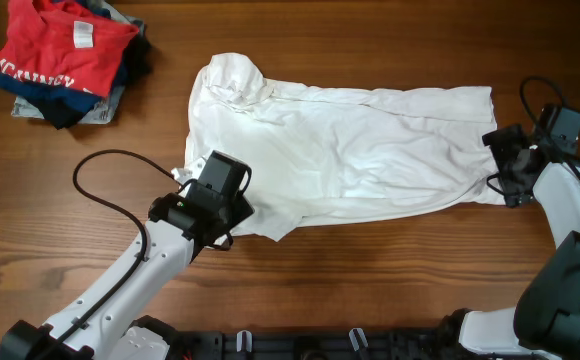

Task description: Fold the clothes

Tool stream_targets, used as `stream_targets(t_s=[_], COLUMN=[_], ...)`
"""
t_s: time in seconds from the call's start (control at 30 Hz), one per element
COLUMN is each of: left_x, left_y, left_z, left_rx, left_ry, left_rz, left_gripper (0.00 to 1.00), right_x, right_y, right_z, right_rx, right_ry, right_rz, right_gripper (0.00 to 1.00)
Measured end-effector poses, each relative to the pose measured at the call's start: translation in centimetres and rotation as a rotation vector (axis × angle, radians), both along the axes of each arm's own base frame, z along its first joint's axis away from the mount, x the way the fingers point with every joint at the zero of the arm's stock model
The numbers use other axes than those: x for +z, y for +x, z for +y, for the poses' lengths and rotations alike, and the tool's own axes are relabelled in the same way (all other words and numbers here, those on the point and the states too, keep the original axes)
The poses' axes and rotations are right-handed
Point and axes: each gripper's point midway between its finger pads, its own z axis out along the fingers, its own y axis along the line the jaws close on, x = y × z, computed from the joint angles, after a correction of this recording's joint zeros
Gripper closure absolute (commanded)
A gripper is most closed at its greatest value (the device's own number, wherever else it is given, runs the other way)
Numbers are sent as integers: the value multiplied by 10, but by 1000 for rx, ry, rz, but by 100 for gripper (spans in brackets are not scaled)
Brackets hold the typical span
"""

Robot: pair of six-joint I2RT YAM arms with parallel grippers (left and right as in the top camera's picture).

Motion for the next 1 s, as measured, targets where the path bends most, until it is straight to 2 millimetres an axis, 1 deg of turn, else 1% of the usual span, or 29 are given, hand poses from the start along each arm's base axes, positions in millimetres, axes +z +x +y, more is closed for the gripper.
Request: stream_targets(t_s=[0.07, 0.17, 0.27, 0.4, 0.5, 0.63, 0.73, 0.9, 1.0], left_x=[-4, -11, -23, -48, -52, -49, -49, -49, -49], left_y=[-15, -28, -27, -29, -23, -13, -11, -10, -10], left_z=[-6, -19, -33, -35, -38, -44, -45, -46, -46], left_rx=[37, 75, 71, 108, 119, 118, 120, 121, 122], left_ry=[-57, -102, -122, -97, -108, -136, -143, -144, -145], left_rz=[81, 156, 182, 250, 240, 201, 193, 192, 189], left_gripper=[49, 48, 49, 51, 51, 62, 72, 96, 96], right_x=[4, 4, 2, 0, 0, 0, 0, 0, 0], right_y=[2, -1, -7, -12, -12, -13, -13, -13, -13], right_z=[14, 29, 36, 40, 40, 40, 40, 40, 40], right_rx=[37, 74, 110, 154, 170, 178, 184, 184, 184], right_ry=[65, 138, 161, 162, 156, 153, 151, 151, 151], right_rz=[-26, -20, 2, 22, 23, 24, 25, 25, 25], right_gripper=[0, 0, 0, 0, 0, 0, 0, 0, 0])
